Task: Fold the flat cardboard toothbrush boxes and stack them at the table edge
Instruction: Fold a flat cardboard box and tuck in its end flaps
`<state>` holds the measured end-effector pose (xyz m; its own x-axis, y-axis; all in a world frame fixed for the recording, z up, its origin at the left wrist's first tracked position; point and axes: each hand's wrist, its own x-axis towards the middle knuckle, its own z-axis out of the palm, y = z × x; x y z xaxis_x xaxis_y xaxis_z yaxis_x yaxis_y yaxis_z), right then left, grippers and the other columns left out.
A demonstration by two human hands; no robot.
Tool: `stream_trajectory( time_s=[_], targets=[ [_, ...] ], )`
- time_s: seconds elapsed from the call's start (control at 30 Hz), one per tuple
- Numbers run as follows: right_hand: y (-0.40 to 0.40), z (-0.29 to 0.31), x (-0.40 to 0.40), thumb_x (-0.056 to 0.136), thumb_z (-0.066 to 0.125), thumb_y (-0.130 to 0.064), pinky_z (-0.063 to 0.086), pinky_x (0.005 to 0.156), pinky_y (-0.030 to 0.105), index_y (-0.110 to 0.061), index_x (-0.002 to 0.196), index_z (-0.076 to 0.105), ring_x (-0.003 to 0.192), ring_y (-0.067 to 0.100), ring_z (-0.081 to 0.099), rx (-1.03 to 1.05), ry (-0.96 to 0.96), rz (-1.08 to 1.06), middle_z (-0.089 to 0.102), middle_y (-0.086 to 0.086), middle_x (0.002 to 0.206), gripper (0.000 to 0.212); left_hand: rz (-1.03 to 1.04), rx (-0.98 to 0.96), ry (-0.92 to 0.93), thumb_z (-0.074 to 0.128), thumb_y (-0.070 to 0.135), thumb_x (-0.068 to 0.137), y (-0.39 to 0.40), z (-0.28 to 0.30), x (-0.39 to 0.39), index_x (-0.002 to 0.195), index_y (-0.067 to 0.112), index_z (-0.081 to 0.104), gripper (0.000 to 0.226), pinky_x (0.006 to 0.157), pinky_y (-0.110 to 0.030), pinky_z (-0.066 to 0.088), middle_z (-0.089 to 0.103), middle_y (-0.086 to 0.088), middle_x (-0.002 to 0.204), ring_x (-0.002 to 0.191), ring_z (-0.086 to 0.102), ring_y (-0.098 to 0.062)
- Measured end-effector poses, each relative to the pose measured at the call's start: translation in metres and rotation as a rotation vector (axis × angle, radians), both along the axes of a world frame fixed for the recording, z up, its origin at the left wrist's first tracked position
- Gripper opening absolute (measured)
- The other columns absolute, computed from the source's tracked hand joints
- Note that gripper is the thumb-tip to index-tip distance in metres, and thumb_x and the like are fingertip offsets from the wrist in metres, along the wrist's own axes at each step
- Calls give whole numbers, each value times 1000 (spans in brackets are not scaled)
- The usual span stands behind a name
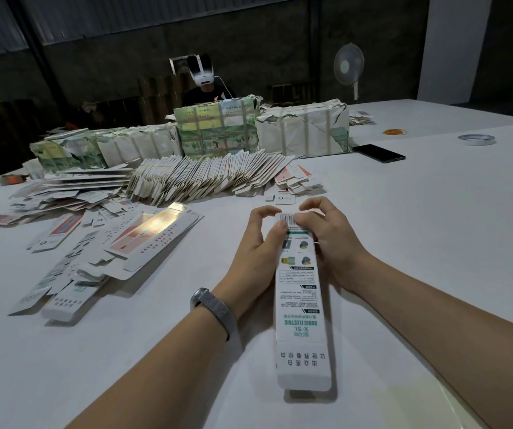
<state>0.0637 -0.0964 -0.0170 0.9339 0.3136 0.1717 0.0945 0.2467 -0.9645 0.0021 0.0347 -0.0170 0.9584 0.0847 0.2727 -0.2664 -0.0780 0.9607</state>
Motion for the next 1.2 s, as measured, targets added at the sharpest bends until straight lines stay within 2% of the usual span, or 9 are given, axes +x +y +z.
stream_trajectory(
  time_s=[0.13, 0.27, 0.43, 0.6, 0.77, 0.93, 1.07, 1.2],
  targets=[
    [-1, -1, 0, 79, 67, -25, 51, 49, 28, -23, 87, 53, 58, 20, 69, 11, -10, 7, 71, 2, 72, 17, 7, -9, 11, 46, 22, 107, -1, 0, 0, 111, 30, 45, 9, 64, -34, 54, 73, -14, 90, 69, 68, -22],
    [-3, -1, -1, 93, 65, -11, 48, 44, 22, -18, 87, 54, 55, 16, 67, 17, -10, -16, 71, 1, 69, 14, 6, -7, 15, 46, 23, 107, -1, 1, -1, 111, 29, 44, 8, 62, -32, 54, 73, -16, 93, 69, 68, -21],
    [-4, 3, -3, 93, 66, -8, 48, 44, 23, -13, 84, 57, 56, 18, 68, 32, 30, -27, 71, 4, 68, 14, 4, -26, 14, 48, 24, 106, 0, 0, -2, 112, 29, 45, 8, 59, -30, 54, 74, -11, 88, 65, 69, -18],
    [-4, 5, -4, 93, 67, -8, 46, 40, 21, -12, 77, 56, 54, 20, 68, 54, 39, -43, 70, 5, 65, 20, -11, -26, 19, 47, 25, 106, -1, 0, -2, 112, 31, 45, 9, 57, -28, 54, 75, -9, 86, 64, 69, -18],
    [-2, 3, -5, 94, 67, -16, 50, 45, 24, -14, 86, 54, 61, 22, 72, 9, 8, -59, 73, 3, 71, 15, 20, -22, 16, 48, 24, 106, 0, -1, 0, 110, 31, 46, 8, 58, -31, 55, 76, -6, 83, 65, 70, -18],
    [-3, 4, -4, 92, 70, -14, 51, 45, 26, -13, 78, 52, 59, 26, 71, 7, 4, -90, 70, 5, 65, 23, 9, 5, 21, 48, 25, 107, 1, -2, 1, 109, 31, 46, 7, 62, -34, 54, 75, -6, 84, 67, 70, -19],
    [-4, 4, -5, 91, 71, -13, 47, 40, 23, -12, 76, 51, 56, 25, 71, 33, 18, -77, 71, 9, 65, 25, 4, -3, 23, 48, 25, 107, 1, -2, 1, 110, 31, 45, 7, 62, -34, 53, 76, -5, 82, 66, 70, -20],
    [-2, 3, -5, 91, 71, -16, 53, 46, 27, -14, 80, 52, 61, 25, 73, 27, 13, -82, 72, 5, 69, 22, 2, -29, 15, 47, 25, 107, 0, -1, 0, 112, 30, 46, 8, 59, -30, 55, 76, -4, 82, 66, 71, -17]
  ],
)
